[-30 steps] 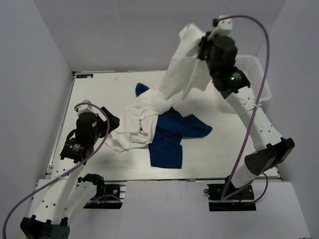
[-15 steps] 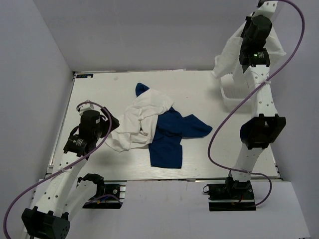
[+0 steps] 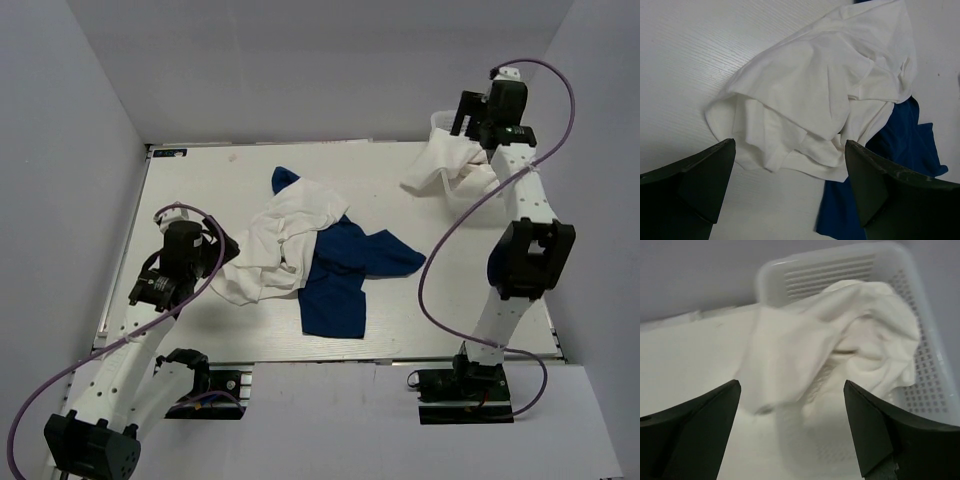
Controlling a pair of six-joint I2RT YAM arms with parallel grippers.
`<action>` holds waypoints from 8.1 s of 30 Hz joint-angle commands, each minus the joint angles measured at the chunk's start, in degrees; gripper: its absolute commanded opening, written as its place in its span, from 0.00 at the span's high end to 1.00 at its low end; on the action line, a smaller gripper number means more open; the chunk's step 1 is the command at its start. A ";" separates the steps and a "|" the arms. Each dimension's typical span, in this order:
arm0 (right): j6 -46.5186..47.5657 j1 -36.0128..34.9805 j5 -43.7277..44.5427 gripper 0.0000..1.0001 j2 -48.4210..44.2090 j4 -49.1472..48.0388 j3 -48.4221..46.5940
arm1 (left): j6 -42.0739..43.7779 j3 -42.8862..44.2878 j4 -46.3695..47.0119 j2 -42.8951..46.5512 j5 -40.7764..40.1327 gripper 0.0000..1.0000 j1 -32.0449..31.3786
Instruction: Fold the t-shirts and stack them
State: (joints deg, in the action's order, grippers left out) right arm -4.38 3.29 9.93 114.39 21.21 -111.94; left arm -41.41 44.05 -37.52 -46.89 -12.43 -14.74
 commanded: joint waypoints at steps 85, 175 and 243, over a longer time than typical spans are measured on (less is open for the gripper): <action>1.74 4.97 -1.94 0.12 11.84 3.32 -2.86 | -3.33 9.21 -5.55 -17.53 -6.12 0.00 -0.11; 1.86 6.28 3.52 0.90 9.36 3.99 -1.70 | 3.61 13.06 5.53 -32.73 6.98 0.00 -0.11; -6.88 -24.82 -8.59 1.00 -50.36 -10.58 53.68 | 18.12 37.89 18.44 -41.29 3.81 1.00 -0.20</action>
State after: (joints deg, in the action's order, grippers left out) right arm -13.54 -20.86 2.63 73.28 13.50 -54.02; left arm -23.75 84.73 -24.12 -100.12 -7.53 -14.74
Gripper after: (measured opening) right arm 0.012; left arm 0.025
